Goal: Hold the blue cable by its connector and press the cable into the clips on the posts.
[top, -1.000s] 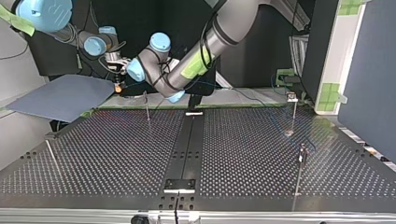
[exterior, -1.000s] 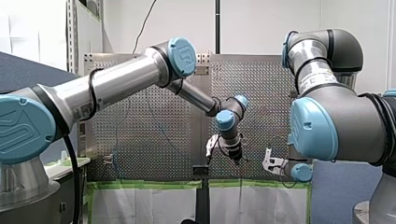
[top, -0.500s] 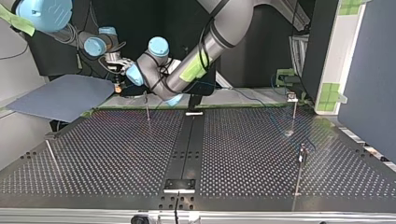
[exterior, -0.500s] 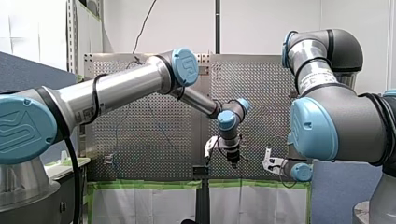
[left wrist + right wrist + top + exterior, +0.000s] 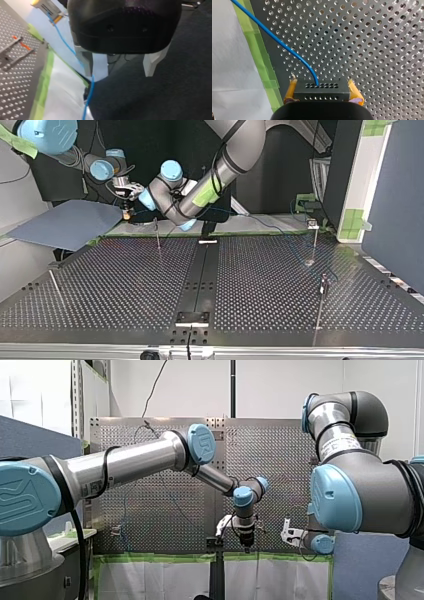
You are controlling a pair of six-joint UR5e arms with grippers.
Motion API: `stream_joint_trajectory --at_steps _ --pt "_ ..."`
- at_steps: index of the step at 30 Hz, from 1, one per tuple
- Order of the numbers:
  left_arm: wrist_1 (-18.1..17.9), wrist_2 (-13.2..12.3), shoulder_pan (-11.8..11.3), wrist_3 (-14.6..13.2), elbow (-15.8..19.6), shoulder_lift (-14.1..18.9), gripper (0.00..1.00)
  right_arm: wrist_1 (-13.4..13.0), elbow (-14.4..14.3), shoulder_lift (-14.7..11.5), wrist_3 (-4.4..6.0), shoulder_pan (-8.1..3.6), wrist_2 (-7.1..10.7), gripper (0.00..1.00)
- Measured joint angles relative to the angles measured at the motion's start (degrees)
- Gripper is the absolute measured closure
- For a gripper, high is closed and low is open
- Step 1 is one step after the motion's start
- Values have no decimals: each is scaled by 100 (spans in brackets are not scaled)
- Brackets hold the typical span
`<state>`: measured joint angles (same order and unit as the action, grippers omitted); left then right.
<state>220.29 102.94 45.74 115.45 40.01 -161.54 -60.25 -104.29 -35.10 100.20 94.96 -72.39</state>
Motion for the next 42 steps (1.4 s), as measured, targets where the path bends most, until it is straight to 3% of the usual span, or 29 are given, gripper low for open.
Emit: stream_joint_trajectory --at_steps 10,20,32,42 --pt "479 -188 -26 39 -267 -2 0 -1 4 -1 1 1 10 100" --pt "963 -341 -146 259 -475 -5 0 29 16 -2 -6 13 11 100" --pt "508 -444 -207 850 -600 -3 0 30 17 -2 -7 43 5 100" --pt "52 -200 -191 1228 -538 -3 0 18 18 0 -3 44 10 100"
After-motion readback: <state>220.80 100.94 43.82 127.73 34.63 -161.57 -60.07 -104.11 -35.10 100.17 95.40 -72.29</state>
